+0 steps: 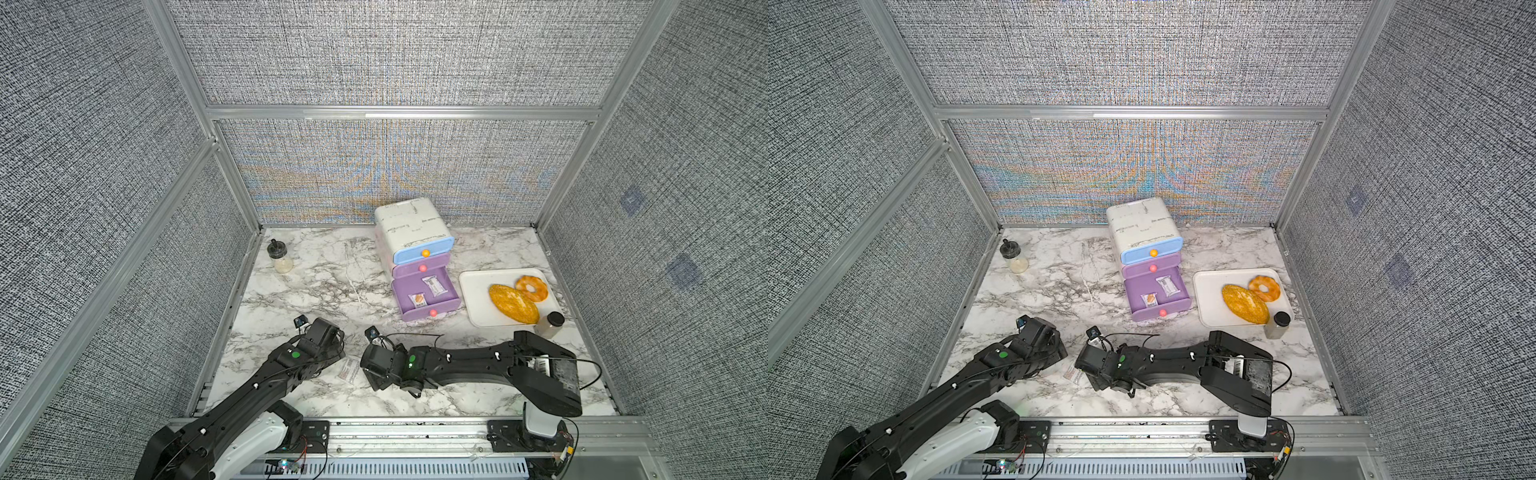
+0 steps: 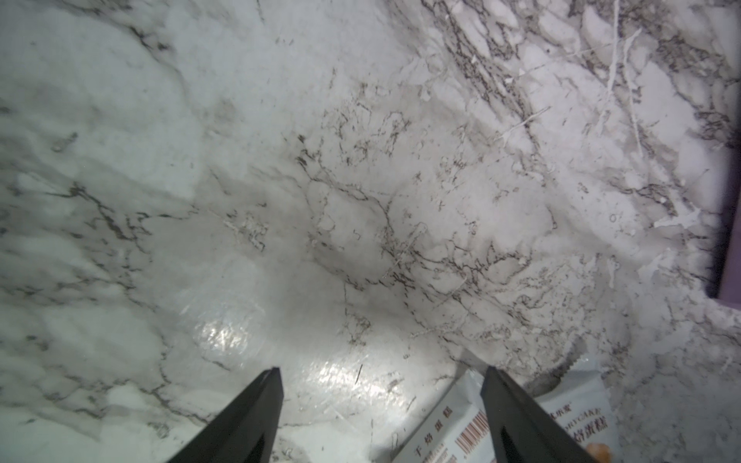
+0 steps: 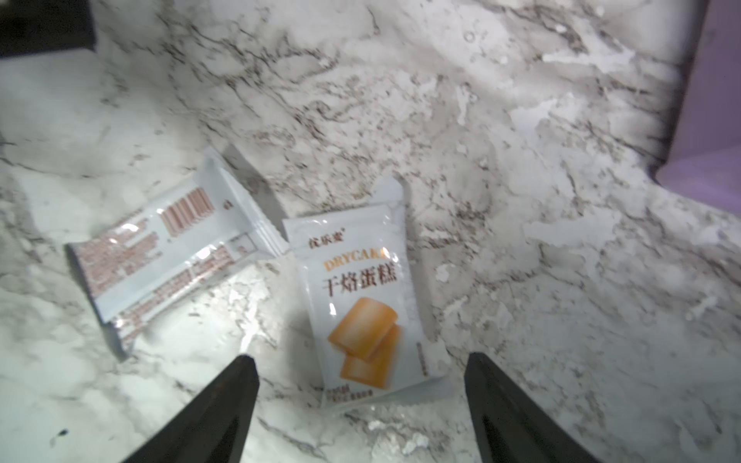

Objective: Place the cookies into the drawer by color
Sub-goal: Pick up the cookie at the center of the board, then place the cookie in the drawer.

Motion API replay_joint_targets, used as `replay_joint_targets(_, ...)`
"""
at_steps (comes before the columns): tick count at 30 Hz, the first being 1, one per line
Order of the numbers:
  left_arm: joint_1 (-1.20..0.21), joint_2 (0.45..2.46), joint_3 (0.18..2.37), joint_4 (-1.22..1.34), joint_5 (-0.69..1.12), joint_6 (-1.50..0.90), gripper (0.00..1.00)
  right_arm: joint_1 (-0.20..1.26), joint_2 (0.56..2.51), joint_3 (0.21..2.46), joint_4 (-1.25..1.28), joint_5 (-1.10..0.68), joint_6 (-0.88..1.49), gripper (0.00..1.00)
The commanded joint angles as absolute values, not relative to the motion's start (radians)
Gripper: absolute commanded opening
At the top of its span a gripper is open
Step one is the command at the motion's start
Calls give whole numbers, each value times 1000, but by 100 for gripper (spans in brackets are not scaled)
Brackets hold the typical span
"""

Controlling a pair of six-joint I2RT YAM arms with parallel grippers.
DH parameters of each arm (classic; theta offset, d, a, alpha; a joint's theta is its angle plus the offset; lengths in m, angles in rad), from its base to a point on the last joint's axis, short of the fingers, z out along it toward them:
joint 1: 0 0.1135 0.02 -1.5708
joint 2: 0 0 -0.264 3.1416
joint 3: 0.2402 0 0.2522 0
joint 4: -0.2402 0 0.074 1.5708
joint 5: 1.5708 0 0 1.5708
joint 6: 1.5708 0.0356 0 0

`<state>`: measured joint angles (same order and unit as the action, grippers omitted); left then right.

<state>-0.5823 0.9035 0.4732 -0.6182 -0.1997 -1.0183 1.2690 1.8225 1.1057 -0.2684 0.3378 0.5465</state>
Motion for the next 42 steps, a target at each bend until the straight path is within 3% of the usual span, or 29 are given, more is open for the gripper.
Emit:
replay_joint_targets(1, -581, 874, 474, -654, -209, -1018, 94, 1255, 1847, 1129, -227, 299, 440, 86)
replay_joint_targets(2, -581, 865, 474, -661, -209, -1019, 99, 1249, 1859, 1134, -227, 291, 424, 86)
replay_joint_targets(7, -581, 829, 468, -690, -199, -1016, 99, 1224, 1884, 1140, -218, 241, 375, 81)
replay_joint_targets(15, -582, 813, 459, -690, -175, -1012, 99, 1216, 1907, 1123, -214, 191, 394, 63)
replay_joint_targets(26, -581, 791, 463, -687, -155, -992, 99, 1203, 1852, 1085, -253, 266, 452, 39)
replay_joint_targets(35, -581, 760, 454, -675, -150, -982, 99, 1159, 1689, 1013, -238, 299, 447, 36)
replay_joint_targets(42, -581, 763, 448, -664, -135, -974, 99, 1019, 1516, 948, -234, 267, 392, 36)
